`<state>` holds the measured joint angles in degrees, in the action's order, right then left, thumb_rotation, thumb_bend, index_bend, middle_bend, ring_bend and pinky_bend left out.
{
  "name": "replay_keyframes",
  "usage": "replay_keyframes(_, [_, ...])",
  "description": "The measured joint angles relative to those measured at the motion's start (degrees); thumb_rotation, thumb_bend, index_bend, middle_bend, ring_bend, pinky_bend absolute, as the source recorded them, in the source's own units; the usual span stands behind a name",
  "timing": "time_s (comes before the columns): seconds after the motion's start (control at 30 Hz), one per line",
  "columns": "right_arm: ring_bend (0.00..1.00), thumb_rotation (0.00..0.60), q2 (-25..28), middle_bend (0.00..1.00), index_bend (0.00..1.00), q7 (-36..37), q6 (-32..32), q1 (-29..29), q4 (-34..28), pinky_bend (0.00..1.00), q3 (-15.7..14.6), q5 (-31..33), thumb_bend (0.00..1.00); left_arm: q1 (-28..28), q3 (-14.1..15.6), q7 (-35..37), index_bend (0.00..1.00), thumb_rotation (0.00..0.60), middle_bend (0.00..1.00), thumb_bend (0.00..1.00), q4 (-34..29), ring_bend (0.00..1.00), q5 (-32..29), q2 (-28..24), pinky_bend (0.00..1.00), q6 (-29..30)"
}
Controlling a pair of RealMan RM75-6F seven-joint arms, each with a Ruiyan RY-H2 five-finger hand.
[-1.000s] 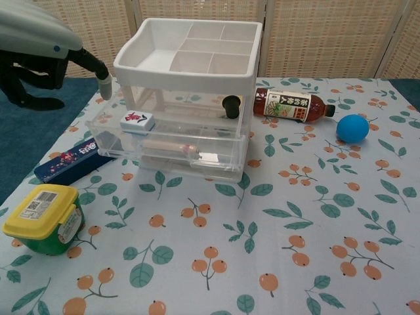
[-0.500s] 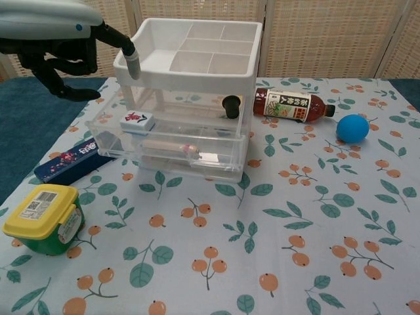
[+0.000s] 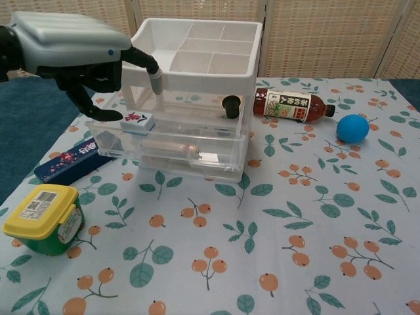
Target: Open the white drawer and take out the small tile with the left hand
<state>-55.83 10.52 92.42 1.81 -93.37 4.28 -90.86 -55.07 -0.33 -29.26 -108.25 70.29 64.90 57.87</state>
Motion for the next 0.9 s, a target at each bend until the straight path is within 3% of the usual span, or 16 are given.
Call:
replay_keyframes(0.33, [0.00,0.600,-0.2,0.04,0.00,0.1,-0.1,0.0,0.1,0.00,0.1,0.1,0.20,-1.0,-0.9,-5.0,0.25,0.600,0.98,0.29,-0.8,1.00,-6.3,-0.7,1.00,-4.9])
replay_keyframes(0.9, [0.00,0.600,-0.3,0.04,0.00,0.5,-0.1,-0.1,0.6,0.00,0.1,0.4,0.20,-3.2,-2.4,-10.2,0.27,0.600,0.99,0.29,-2.5,1.00,-10.2,-1.2,1.00,-6.5])
